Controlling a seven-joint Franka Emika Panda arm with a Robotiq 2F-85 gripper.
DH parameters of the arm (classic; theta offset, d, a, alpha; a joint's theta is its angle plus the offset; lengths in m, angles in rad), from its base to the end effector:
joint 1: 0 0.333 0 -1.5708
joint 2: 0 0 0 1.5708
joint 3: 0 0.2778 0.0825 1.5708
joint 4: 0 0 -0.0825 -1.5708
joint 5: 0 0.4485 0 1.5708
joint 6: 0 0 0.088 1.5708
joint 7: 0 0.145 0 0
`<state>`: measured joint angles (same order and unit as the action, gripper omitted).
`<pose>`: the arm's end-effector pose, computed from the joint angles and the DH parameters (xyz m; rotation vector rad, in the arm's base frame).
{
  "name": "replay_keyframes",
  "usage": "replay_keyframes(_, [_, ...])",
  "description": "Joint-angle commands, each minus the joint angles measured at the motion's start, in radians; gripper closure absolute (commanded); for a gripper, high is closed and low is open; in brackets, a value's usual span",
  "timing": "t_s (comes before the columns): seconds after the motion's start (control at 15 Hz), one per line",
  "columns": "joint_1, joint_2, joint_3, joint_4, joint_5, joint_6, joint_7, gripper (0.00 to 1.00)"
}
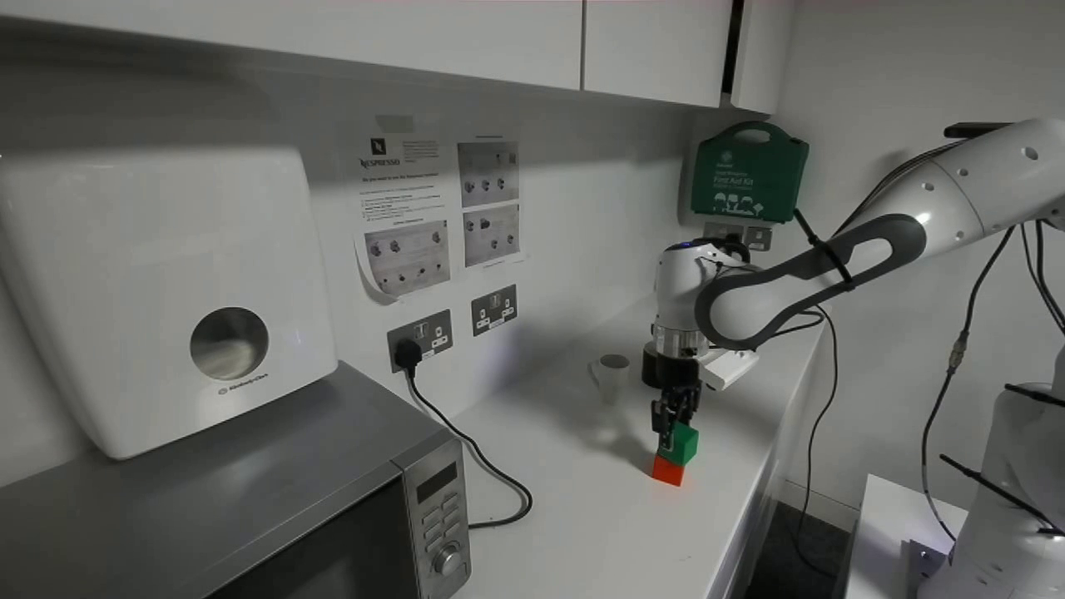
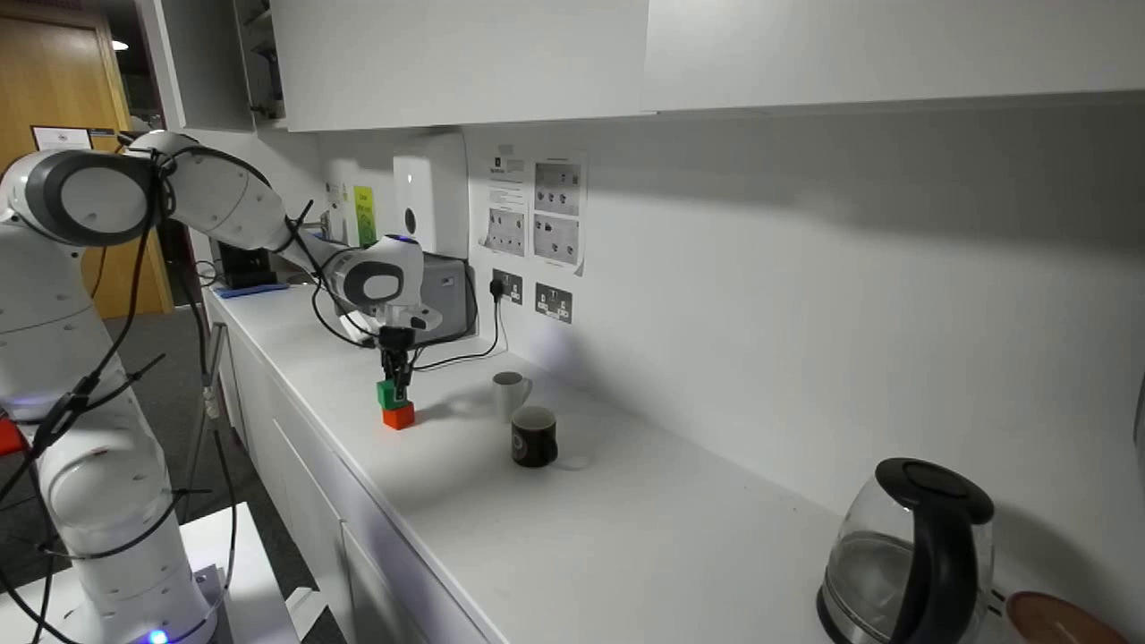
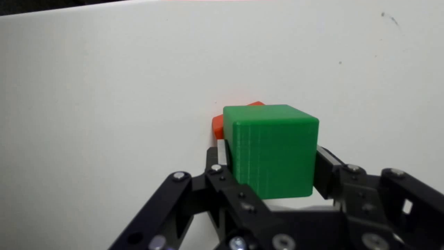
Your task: Put the mugs on the table and then stack the blocks
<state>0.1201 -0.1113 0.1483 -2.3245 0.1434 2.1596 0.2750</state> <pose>0.5185 0.1516 0.2659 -3.0536 0.1389 0.1209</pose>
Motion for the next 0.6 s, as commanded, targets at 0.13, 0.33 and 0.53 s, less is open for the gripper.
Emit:
replay_keyframes(0.13, [-0.005,0.015,-0.018,0.019,0.025,0.001,-0.049,0.68])
replay_keyframes(0.33, [-0.006,0.024,-0.024,0.027,0.025,0.001,-0.058,0.68])
replay_keyframes(0.53, [-0.007,0.033,-0.029,0.037,0.027,-0.002,-0.062,0.68])
